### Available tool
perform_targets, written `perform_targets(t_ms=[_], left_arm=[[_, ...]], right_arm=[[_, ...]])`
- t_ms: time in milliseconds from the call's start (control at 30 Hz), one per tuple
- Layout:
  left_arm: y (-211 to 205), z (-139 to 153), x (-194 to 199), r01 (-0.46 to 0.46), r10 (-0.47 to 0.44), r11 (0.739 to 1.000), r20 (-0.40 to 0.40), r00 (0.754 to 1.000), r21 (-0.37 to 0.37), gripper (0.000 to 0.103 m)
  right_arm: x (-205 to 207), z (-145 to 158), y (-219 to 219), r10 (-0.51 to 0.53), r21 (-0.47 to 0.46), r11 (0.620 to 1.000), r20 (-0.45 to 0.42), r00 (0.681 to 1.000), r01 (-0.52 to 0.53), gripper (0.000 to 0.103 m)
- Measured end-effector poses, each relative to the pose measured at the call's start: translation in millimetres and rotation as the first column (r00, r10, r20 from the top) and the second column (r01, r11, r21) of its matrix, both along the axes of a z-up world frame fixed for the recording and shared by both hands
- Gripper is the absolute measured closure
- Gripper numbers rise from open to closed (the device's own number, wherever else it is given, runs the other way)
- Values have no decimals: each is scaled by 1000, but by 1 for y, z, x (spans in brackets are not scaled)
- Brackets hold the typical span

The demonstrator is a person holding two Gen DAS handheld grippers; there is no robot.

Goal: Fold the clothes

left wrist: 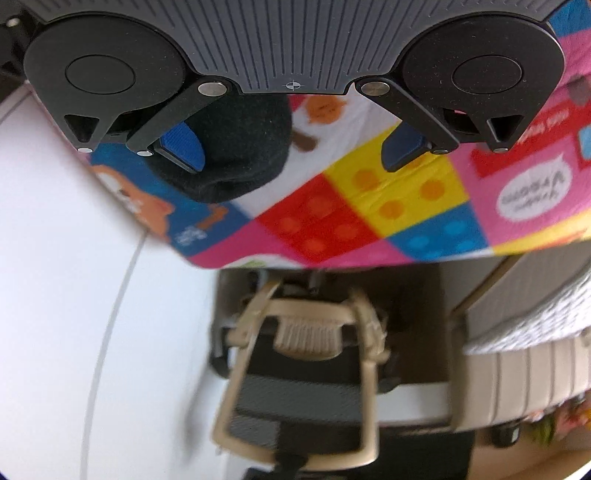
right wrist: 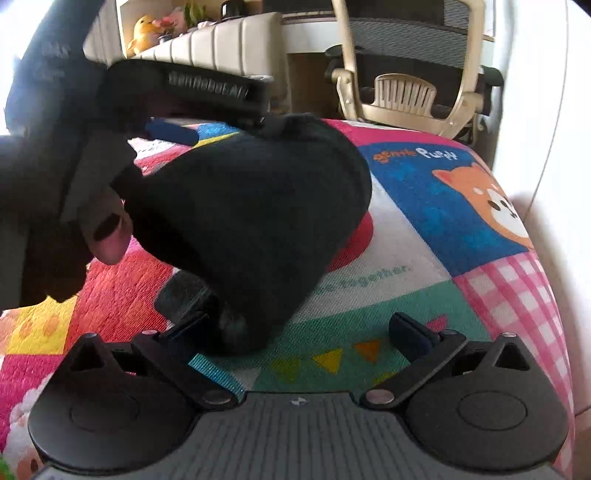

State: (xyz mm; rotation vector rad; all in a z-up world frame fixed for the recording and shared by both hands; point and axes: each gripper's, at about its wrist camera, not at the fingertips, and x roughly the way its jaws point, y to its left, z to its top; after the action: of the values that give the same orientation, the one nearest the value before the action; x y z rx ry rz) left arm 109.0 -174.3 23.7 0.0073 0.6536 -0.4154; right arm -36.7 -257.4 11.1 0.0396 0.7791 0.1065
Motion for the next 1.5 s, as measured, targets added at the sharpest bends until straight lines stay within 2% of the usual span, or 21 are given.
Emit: perform_targets(t_ms=[100, 200, 267, 333, 367, 400, 433, 500, 567, 600, 667, 733, 767, 800, 867, 933, 1067, 1167, 1233, 1367, 1500], left_arm=[[22, -9, 2, -34, 31, 997, -54, 998, -71, 0], [36, -12, -2, -49, 42, 994, -67, 997, -103, 0], [41, -13, -7, -54, 46, 992, -68, 997, -118, 0], [46, -15, -11, -62, 51, 988, -76, 996, -144, 0], [48, -16, -13, -67, 55, 986, -80, 995, -156, 0], [50, -17, -15, -74, 60, 983, -84, 995, -168, 0], [52, -18, -16, -80, 65, 981, -87, 994, -176, 0], [57, -18, -19, -92, 77, 979, -91, 993, -183, 0], [60, -20, -20, -99, 85, 979, -87, 993, -176, 0], [62, -20, -20, -102, 89, 980, -85, 992, -171, 0], [65, -21, -22, -108, 96, 981, -81, 992, -162, 0], [69, -24, -23, -113, 101, 980, -80, 992, -165, 0], [71, -25, -23, -119, 107, 979, -79, 991, -168, 0], [73, -26, -24, -123, 111, 977, -80, 991, -174, 0], [76, -28, -26, -132, 118, 973, -84, 989, -187, 0], [76, -29, -28, -134, 121, 972, -82, 989, -195, 0], [74, -31, -33, -123, 112, 973, -65, 992, -197, 0], [75, -32, -31, -132, 121, 975, -67, 990, -178, 0], [76, -32, -31, -128, 116, 975, -73, 991, -183, 0], [79, -20, -39, -109, 96, 971, -70, 993, -211, 0], [74, -9, -57, -29, 22, 973, -34, 999, -230, 0]], right_arm=[[-8, 5, -6, 38, 47, 998, 28, 999, -39, 0], [-35, 27, -9, 119, 110, 984, 157, 980, -137, 0], [-54, 46, -6, 148, 80, 981, 274, 950, -176, 0], [-61, 60, -3, 120, 50, 988, 343, 931, -146, 0], [-60, 64, -1, 90, 43, 993, 362, 928, -113, 4], [-54, 65, 0, 61, 40, 996, 362, 930, -81, 14], [-46, 63, 0, 33, 42, 998, 348, 937, -51, 19], [-19, 52, -5, 3, 105, 994, 246, 969, -30, 24], [10, 26, -12, -3, 198, 980, 98, 995, -16, 21], [17, 15, -15, -9, 235, 972, 59, 998, -5, 12], [21, 4, -21, -26, 295, 955, 37, 999, 14, 6], [14, 11, -29, -35, 361, 933, 93, 995, -1, 10], [10, 16, -31, -52, 373, 928, 129, 990, -1, 15], [7, 22, -33, -77, 369, 929, 168, 983, 9, 23], [6, 33, -33, -152, 324, 944, 244, 958, 68, 31], [14, 40, -30, -215, 268, 954, 289, 933, 137, 33], [49, 41, -10, -279, 155, 957, 282, 918, 243, 32], [67, 36, 7, -270, 50, 963, 262, 927, 266, 30], [66, 33, 11, -274, 20, 960, 262, 925, 279, 30], [58, 33, 9, -290, 9, 954, 256, 922, 298, 30], [63, 29, -3, -295, 34, 954, 247, 923, 297, 29]])
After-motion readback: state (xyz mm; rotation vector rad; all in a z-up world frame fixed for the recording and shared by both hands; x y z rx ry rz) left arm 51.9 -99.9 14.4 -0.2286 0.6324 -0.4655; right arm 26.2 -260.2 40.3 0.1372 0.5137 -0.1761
